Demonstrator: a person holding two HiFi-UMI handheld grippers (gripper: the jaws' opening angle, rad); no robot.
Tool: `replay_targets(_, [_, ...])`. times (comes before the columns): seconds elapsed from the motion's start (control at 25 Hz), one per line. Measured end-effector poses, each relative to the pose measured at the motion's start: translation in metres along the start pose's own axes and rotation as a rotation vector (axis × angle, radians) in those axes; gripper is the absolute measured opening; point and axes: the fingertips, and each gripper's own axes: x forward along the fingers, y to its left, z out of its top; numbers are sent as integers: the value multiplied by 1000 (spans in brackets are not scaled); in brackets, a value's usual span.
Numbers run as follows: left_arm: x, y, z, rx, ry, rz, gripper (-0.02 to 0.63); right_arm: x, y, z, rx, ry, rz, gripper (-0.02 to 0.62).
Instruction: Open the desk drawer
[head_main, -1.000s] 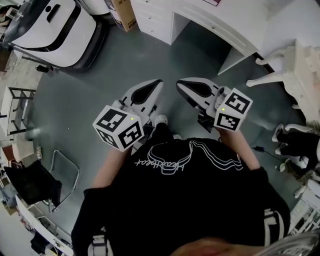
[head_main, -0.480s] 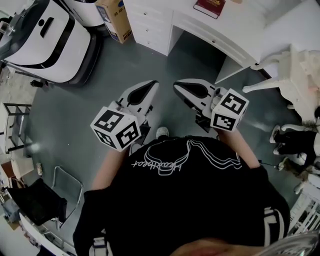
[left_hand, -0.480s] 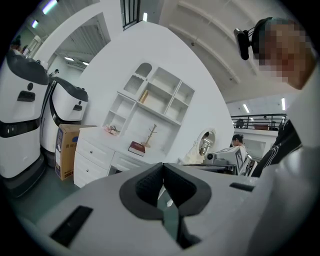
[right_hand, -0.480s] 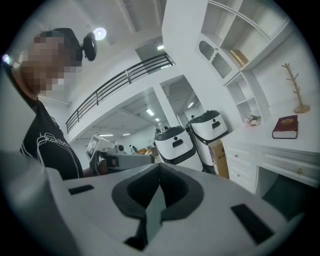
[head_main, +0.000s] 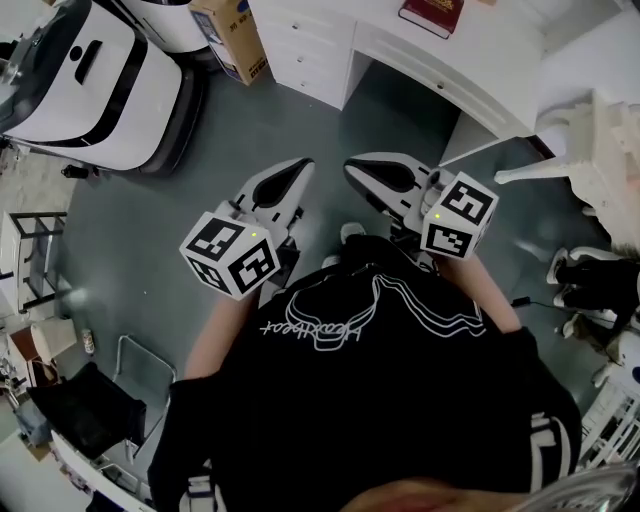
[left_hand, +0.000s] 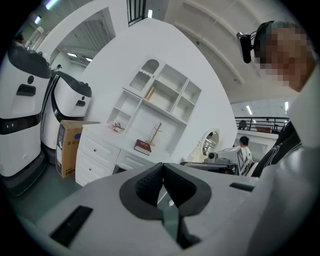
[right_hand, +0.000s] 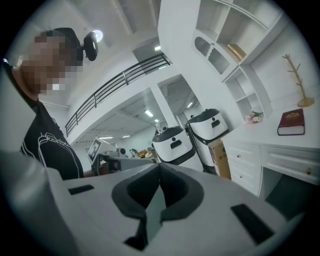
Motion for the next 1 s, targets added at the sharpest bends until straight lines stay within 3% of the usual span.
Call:
replay_targets(0.28, [52, 39, 8, -19, 41, 17, 5, 19, -64, 10, 50, 2, 12, 5])
replay_targets(0.68, [148, 125, 46, -36, 87, 81, 5, 66, -191, 44, 87, 33, 22, 5])
replay_targets(1.0, [205, 191, 44, -17, 137, 147, 5, 99, -270, 33, 108, 92, 15, 5])
